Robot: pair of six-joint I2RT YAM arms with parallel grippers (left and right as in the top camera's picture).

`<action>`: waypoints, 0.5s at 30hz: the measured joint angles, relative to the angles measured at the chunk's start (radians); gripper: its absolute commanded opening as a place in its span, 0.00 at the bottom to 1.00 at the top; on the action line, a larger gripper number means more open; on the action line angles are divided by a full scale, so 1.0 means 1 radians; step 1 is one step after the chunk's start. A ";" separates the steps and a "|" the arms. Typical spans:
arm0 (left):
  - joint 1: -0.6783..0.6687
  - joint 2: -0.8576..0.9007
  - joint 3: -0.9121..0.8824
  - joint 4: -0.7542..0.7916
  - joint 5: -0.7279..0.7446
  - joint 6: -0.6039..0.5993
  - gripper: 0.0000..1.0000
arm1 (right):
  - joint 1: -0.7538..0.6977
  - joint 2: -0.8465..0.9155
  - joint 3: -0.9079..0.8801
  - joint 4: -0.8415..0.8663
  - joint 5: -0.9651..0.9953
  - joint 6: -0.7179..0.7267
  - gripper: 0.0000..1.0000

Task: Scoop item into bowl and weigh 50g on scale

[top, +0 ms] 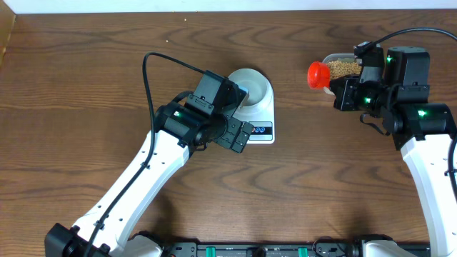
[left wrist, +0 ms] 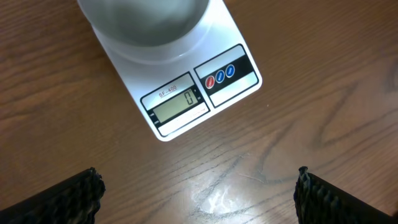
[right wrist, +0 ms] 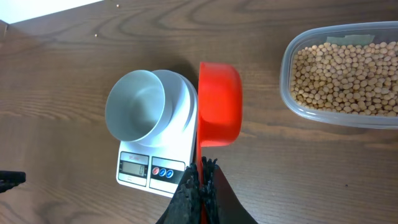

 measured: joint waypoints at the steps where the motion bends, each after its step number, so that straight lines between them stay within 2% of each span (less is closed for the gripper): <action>1: 0.000 0.000 0.000 0.000 -0.004 -0.003 1.00 | 0.000 0.000 0.000 0.000 0.000 0.000 0.01; 15: 0.000 0.000 0.000 0.010 -0.068 -0.018 1.00 | 0.000 0.000 0.000 0.000 0.000 0.000 0.01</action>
